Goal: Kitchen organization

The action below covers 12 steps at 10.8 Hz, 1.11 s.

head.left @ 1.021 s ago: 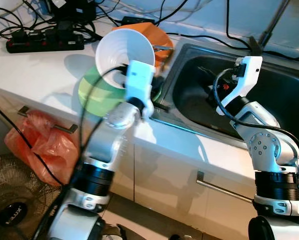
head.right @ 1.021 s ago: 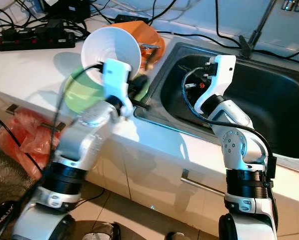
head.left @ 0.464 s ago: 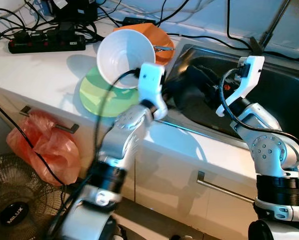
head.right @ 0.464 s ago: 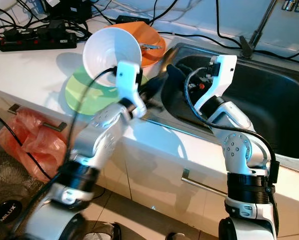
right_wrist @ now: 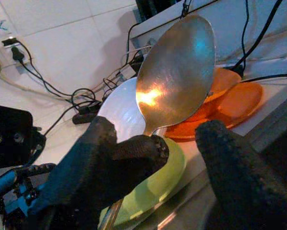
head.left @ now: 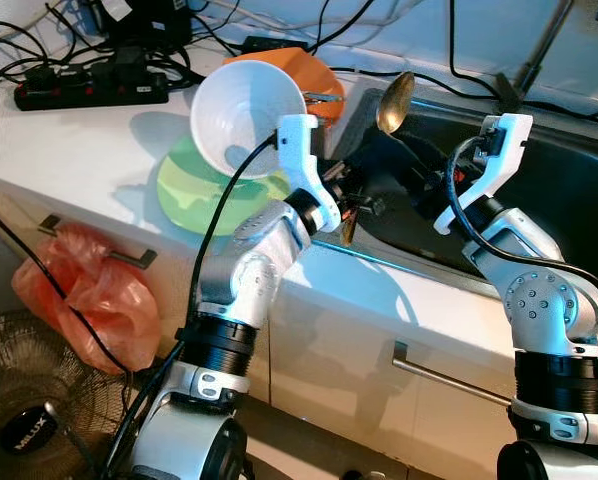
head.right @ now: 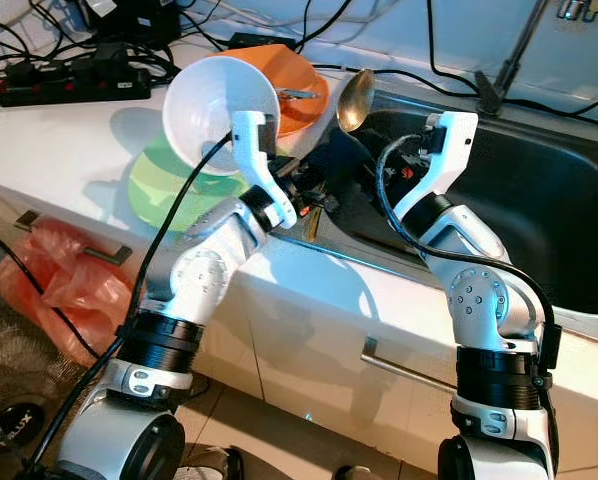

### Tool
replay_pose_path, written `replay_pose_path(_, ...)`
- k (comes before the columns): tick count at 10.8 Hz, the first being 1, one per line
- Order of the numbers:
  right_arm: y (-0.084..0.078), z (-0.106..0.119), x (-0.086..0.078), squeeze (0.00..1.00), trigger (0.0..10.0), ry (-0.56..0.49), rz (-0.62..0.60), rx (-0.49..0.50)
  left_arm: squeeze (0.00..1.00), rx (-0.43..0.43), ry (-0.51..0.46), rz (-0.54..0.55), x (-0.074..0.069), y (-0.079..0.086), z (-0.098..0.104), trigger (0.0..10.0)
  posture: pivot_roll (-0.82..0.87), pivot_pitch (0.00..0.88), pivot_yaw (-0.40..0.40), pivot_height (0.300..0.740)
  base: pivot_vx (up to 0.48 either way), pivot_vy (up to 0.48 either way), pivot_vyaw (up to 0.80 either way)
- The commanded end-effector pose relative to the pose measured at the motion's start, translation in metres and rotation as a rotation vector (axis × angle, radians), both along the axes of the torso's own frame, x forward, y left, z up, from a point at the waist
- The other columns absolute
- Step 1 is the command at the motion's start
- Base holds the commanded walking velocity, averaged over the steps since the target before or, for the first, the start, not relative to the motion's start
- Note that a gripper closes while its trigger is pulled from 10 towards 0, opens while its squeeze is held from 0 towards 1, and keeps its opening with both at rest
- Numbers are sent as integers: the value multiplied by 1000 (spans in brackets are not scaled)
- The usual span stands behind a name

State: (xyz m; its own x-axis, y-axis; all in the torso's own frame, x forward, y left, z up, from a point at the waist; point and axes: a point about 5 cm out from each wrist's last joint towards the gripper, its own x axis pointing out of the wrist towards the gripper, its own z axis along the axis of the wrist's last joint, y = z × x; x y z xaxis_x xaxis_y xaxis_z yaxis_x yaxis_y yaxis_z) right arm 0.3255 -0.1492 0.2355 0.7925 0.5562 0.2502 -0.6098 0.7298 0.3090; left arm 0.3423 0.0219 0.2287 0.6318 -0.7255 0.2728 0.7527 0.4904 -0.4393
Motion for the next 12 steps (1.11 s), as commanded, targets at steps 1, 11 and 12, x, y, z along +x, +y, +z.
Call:
replay_pose_path(1,-5,-3,-1,1000,10000,12,-15,-4,0,-88,-52,-91,-8,-20,23,10000,52,89,4,740,0,0,0)
replay_pose_path(11,-7,-8,2,0,10000,68,65,141,0,-282,100,-286,-12,-9,23,10000,44,88,-1,740,0,0,0)
replay_pose_path(12,-6,-4,3,0,10000,64,113,201,0,-276,130,-347,-17,-14,19,10000,44,88,-1,740,0,0,0)
